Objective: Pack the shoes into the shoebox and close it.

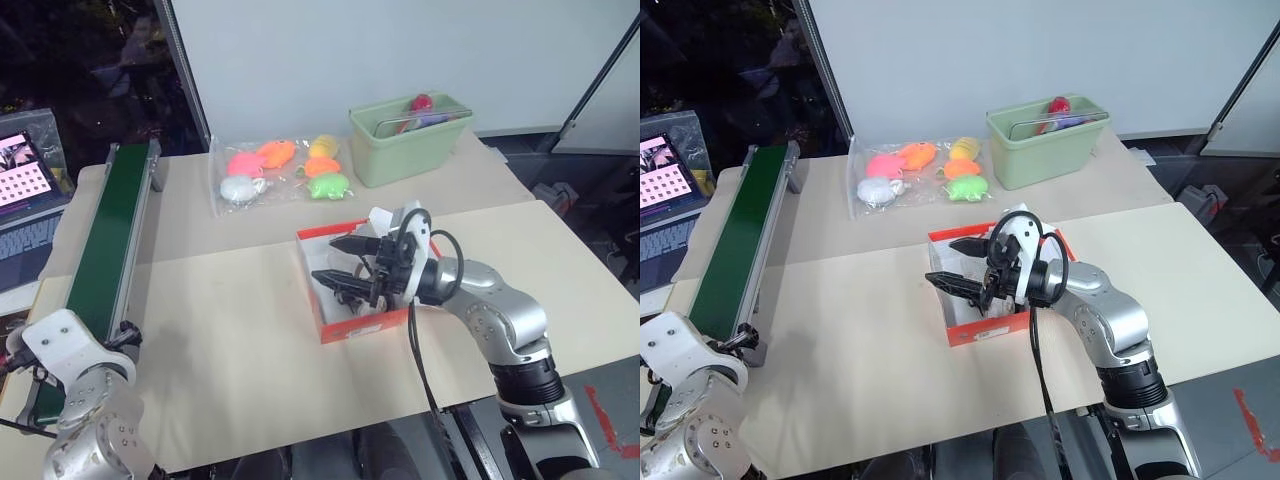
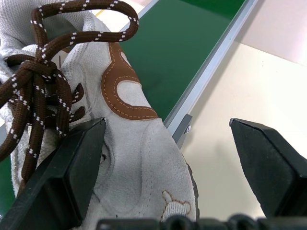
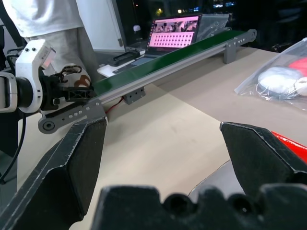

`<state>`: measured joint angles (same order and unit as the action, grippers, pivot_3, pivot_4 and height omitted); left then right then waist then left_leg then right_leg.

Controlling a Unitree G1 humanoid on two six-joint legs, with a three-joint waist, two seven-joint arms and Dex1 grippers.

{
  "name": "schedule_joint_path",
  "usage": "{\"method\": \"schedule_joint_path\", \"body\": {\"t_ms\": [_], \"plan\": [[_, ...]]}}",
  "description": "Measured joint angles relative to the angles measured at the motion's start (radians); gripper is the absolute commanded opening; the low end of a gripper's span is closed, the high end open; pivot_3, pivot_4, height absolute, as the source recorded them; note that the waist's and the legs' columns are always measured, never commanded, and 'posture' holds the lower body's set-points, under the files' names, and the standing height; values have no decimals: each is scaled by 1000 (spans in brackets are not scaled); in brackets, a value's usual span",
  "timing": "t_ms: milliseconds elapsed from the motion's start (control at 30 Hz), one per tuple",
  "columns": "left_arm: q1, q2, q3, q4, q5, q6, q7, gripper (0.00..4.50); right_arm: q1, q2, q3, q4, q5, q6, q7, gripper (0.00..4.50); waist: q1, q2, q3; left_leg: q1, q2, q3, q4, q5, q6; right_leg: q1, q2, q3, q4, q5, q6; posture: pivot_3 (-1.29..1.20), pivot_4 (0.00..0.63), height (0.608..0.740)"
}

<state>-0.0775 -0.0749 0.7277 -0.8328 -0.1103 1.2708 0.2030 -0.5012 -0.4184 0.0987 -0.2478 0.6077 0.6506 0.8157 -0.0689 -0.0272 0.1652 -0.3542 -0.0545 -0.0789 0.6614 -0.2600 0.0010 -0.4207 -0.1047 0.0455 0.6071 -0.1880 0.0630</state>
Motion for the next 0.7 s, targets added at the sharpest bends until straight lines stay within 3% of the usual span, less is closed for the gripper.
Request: {"method": "schedule_joint_path", "body": {"t_ms": [433, 633, 700], "plan": [[-85, 17, -9, 39, 38, 84, 22, 4427, -45, 19, -81, -9, 99, 81, -63, 4500, 6, 5, -3, 1, 0, 1, 0, 0, 0, 1, 0, 0, 2, -1, 0, 0, 150, 740], [-99, 73, -35, 49, 56, 134, 8, 4427, -69, 19, -95, -12, 137, 105, -77, 4500, 8, 5, -3, 1, 0, 1, 0, 0, 0, 1, 1, 0, 2, -2, 0, 0, 150, 740], [-94, 80, -44, 52, 60, 133, -1, 3898, -71, 19, -97, -19, 145, 106, -78, 4500, 9, 5, -3, 1, 0, 1, 0, 0, 0, 1, 1, 0, 2, -2, 0, 0, 150, 740]]}}
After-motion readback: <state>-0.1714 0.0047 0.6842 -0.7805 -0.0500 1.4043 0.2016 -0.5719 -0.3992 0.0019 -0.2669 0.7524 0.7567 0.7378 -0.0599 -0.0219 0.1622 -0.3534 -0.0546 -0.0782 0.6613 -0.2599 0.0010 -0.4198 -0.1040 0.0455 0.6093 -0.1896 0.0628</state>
